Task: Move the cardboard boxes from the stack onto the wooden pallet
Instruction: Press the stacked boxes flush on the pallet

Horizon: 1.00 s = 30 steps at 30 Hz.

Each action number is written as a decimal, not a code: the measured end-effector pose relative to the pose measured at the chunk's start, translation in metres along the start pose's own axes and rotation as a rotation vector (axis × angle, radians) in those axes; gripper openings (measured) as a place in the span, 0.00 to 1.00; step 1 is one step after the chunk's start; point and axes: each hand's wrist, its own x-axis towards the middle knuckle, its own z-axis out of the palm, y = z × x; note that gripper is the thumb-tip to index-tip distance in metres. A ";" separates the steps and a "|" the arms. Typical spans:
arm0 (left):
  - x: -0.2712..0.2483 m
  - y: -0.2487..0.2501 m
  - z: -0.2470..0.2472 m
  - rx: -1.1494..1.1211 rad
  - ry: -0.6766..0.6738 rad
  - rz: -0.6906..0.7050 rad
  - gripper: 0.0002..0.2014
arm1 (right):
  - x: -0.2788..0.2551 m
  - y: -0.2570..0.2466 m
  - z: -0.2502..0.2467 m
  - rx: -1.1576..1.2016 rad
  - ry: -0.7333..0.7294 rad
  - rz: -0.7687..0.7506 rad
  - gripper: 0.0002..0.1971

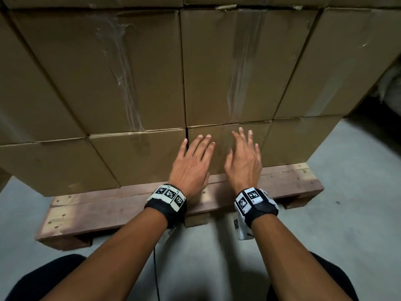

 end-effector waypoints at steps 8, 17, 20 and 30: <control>0.031 0.021 -0.024 -0.081 0.047 0.227 0.42 | 0.029 0.048 -0.066 -0.357 -0.500 0.284 0.47; 0.112 0.100 -0.012 -0.015 0.098 0.329 0.44 | 0.064 0.123 -0.092 -0.443 -0.520 0.286 0.50; 0.137 0.119 -0.008 0.045 0.069 0.286 0.43 | 0.079 0.148 -0.087 -0.402 -0.481 0.254 0.51; 0.152 0.150 0.010 0.194 0.074 0.116 0.40 | 0.095 0.203 -0.052 -0.284 -0.275 0.026 0.60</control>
